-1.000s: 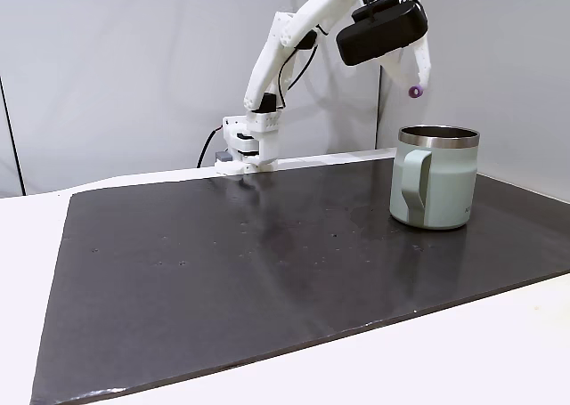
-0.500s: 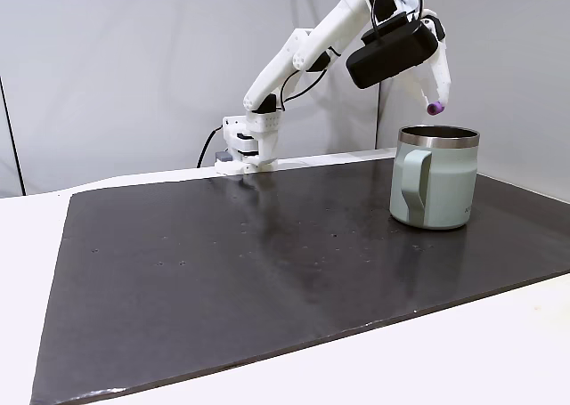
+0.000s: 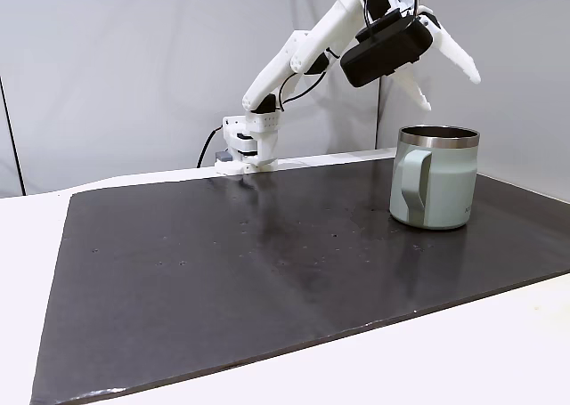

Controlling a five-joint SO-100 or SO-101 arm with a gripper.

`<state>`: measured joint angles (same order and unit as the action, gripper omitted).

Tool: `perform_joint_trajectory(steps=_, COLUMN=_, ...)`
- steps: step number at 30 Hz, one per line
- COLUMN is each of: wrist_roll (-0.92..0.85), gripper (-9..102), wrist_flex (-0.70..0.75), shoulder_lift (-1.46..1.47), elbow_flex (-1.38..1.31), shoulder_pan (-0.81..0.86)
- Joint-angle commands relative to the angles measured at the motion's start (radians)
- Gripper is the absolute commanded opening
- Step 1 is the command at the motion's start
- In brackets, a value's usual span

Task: Grasp a pengrip and put it in the cup.

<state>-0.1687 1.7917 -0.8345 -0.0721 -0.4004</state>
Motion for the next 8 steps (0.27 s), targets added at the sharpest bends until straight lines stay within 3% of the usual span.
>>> perform_joint_trajectory(steps=1, wrist_roll=-0.012, gripper=31, wrist_flex=0.0, shoulder_lift=-0.009, elbow_flex=-0.058, shoulder_pan=0.018)
perform_joint_trajectory(steps=8, wrist_roll=-0.015, gripper=31, wrist_flex=0.003, shoulder_lift=-0.009, elbow_flex=-0.058, shoulder_pan=0.029)
